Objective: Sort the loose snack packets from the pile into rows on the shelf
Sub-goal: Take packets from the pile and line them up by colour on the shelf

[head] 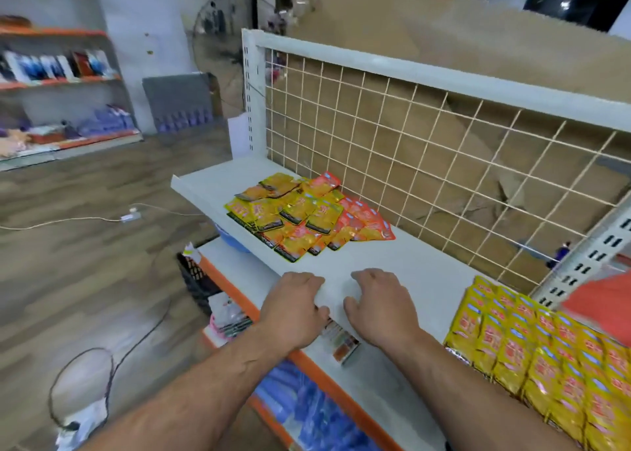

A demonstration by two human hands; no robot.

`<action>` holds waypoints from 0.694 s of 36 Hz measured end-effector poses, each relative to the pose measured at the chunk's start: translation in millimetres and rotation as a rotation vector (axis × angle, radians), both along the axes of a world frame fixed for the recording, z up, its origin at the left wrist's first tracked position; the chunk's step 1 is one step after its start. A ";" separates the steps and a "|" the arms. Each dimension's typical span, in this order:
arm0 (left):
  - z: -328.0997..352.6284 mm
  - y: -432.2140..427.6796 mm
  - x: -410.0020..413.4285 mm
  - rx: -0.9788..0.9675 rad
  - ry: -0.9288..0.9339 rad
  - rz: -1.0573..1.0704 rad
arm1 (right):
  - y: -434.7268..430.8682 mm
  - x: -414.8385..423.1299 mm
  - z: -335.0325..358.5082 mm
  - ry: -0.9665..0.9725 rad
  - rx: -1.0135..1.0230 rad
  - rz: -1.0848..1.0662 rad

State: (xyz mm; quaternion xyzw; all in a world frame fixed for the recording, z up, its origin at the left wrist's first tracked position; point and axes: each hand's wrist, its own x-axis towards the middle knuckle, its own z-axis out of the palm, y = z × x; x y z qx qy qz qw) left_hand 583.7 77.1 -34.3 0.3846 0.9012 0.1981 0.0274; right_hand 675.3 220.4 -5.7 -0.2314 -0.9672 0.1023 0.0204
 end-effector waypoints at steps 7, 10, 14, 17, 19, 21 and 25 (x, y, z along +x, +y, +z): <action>-2.7 17.6 -62.5 -0.022 0.057 -0.019 | 21.0 -71.0 -10.8 0.041 -0.041 0.020; -0.4 27.8 -91.0 -0.020 0.053 -0.009 | 33.7 -104.7 -17.4 0.076 -0.064 0.017; 1.4 42.7 -128.2 -0.025 0.067 0.009 | 49.3 -144.2 -22.8 0.115 -0.085 0.007; 3.2 55.8 -152.9 -0.019 0.078 0.046 | 59.3 -168.8 -23.1 0.170 -0.086 -0.014; 4.4 63.2 -167.1 -0.005 0.081 0.066 | 63.9 -180.8 -23.7 0.175 -0.077 -0.045; 5.7 69.7 -180.2 -0.004 0.067 0.095 | 67.0 -190.1 -25.8 0.177 -0.105 -0.083; 6.6 81.6 -206.3 -0.036 0.032 0.113 | 70.4 -206.4 -27.3 0.133 -0.141 -0.167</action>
